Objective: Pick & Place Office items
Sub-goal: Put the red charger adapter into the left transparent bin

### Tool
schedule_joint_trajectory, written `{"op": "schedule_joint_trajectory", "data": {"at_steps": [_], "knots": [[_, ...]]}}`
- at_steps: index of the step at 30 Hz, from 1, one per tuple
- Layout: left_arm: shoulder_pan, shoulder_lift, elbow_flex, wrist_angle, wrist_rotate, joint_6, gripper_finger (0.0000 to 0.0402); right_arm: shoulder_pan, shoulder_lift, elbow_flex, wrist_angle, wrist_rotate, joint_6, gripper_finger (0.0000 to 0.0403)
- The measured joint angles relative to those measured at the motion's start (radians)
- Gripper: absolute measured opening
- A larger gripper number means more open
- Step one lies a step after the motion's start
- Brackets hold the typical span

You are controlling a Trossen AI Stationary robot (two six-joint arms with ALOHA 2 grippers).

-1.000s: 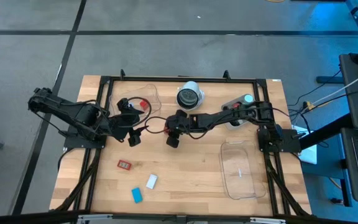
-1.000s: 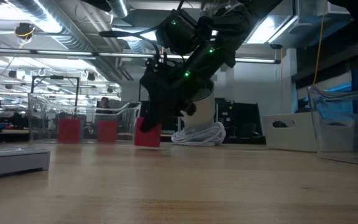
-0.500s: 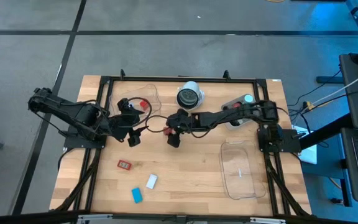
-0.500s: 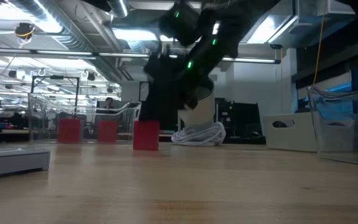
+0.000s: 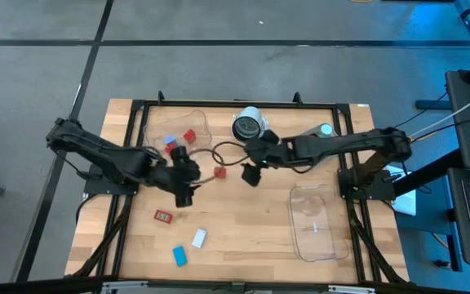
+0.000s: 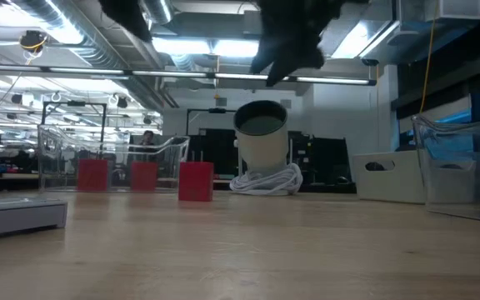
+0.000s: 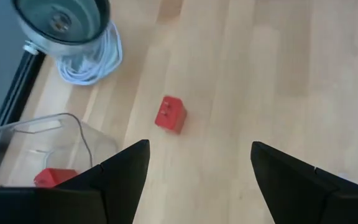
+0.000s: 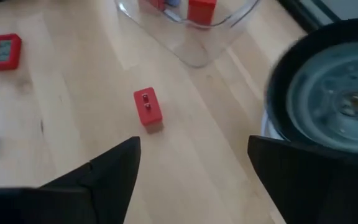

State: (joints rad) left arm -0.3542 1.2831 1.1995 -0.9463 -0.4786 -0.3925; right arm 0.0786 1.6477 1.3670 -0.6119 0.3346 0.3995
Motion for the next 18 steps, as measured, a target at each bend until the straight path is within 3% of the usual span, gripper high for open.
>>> {"op": "schedule_joint_trajectory", "data": {"at_steps": [6,11,15,18], "knots": [[0.0,0.153,0.0,0.005,-0.02,0.085,0.0278,0.063,-0.077,0.0,-0.122,0.022,0.067,0.0295],[0.001,0.22,-0.001,-0.041,-0.189,0.18,0.0278,0.1,-0.082,0.0,-0.19,0.045,0.095,0.0295],[0.032,0.176,-0.031,-0.033,-0.086,0.27,0.0278,0.107,-0.082,0.0,-0.221,0.051,0.139,0.0295],[0.085,0.071,-0.146,0.095,-0.008,0.314,0.0279,0.106,-0.082,0.0,-0.227,0.051,0.139,0.0295]]}}
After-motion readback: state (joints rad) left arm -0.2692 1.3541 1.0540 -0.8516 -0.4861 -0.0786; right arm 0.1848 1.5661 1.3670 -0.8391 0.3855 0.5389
